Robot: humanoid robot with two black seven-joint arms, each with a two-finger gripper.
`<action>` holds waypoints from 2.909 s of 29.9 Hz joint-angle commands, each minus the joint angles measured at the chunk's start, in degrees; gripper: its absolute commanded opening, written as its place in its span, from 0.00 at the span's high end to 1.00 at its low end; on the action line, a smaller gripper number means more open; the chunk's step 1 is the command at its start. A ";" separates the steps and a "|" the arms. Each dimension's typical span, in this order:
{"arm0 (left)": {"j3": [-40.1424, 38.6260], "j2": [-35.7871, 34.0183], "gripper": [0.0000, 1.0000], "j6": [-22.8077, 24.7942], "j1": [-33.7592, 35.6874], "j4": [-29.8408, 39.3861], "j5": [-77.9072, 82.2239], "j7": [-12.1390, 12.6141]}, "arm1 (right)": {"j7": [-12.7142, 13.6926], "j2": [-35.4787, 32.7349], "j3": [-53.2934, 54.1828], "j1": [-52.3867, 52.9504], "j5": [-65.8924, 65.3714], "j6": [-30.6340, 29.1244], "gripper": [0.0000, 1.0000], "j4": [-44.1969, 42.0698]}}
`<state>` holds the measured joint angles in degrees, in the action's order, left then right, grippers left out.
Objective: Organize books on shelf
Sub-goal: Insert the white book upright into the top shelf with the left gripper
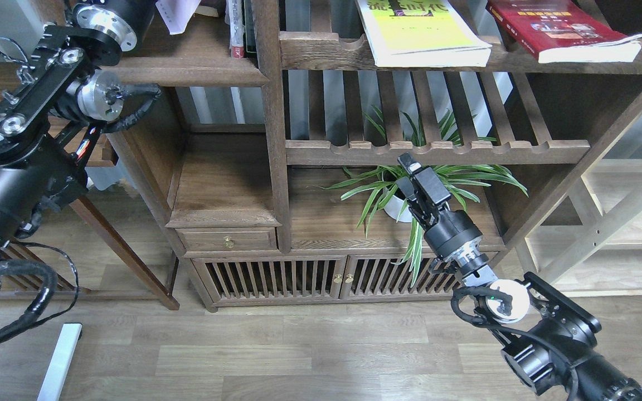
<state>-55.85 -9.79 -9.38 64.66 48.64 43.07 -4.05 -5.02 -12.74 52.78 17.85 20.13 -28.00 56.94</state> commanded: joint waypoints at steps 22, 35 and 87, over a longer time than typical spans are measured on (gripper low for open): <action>10.84 -3.57 1.00 -0.12 5.38 -1.52 0.17 5.72 | 0.01 0.70 0.13 0.26 0.00 0.00 0.03 1.86; 13.92 -2.60 1.00 -1.87 8.46 -2.84 0.17 8.26 | 0.01 0.53 0.48 0.17 0.00 0.00 0.03 1.94; 21.40 6.10 0.53 -11.19 11.71 -15.33 0.52 5.72 | 0.09 -1.14 0.75 -1.94 0.00 0.00 0.02 1.94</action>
<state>-34.46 -3.84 -20.48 76.30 33.25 43.61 1.67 -4.92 -13.86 53.59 15.91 20.12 -28.00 58.89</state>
